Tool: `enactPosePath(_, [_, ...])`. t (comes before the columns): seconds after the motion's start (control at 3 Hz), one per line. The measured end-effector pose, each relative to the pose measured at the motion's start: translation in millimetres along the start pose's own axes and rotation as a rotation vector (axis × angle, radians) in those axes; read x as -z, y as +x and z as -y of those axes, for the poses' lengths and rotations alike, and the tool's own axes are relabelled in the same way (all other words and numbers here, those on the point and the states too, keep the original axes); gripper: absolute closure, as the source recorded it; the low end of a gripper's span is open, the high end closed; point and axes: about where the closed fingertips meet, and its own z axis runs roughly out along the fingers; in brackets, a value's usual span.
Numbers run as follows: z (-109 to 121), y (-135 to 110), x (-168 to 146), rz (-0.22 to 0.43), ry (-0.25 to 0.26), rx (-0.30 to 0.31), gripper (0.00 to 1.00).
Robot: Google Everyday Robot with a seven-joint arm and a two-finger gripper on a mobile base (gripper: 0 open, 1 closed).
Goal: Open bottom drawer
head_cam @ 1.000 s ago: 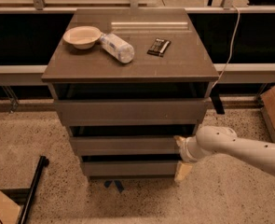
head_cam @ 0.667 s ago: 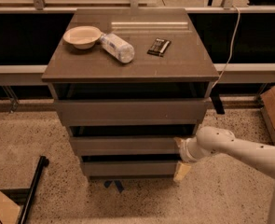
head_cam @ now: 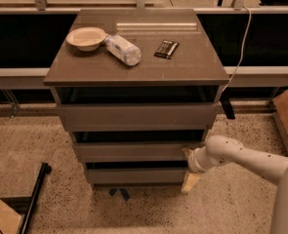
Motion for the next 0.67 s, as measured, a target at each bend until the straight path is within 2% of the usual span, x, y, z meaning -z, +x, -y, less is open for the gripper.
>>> enactPosePath(0.33, [-5.1,-0.8,-3.4,-0.027,-0.021,0.03,0.0])
enactPosePath(0.67, [-11.2,19.8,-29.6,-0.009,-0.025,-0.02,0.0])
